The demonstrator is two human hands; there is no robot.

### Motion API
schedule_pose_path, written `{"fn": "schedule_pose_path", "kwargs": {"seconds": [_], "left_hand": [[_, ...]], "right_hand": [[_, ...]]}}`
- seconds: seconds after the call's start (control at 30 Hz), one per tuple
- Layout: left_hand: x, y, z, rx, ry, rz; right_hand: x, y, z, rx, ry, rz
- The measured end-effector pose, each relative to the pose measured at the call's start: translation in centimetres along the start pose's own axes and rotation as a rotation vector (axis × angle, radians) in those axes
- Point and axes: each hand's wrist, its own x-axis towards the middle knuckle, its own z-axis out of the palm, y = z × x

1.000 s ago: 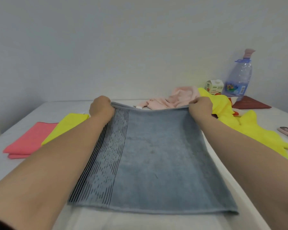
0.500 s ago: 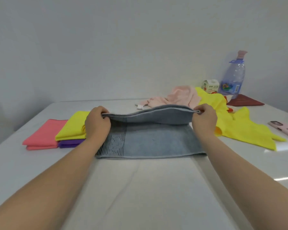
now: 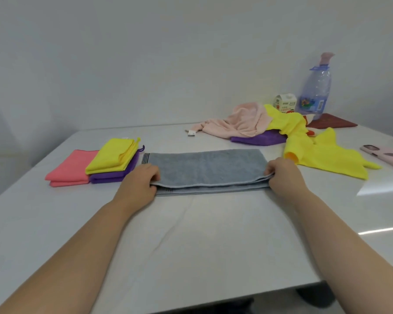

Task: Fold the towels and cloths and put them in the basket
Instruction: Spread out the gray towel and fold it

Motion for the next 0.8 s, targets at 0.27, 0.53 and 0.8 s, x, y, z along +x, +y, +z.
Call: {"fn": "schedule_pose_path", "kwargs": {"seconds": [0.27, 0.53, 0.8], "left_hand": [[0.2, 0.1, -0.7, -0.050, 0.072, 0.093], [0.6, 0.7, -1.6, -0.152, -0.103, 0.058], [0.2, 1.2, -0.4, -0.073, -0.277, 0.029]], "right_hand": [[0.1, -0.2, -0.3, -0.215, 0.055, -0.178], [-0.2, -1.1, -1.7, -0.310, 0.035, -0.243], [-1.0, -2.0, -0.6, -0.410, -0.250, -0.288]]}}
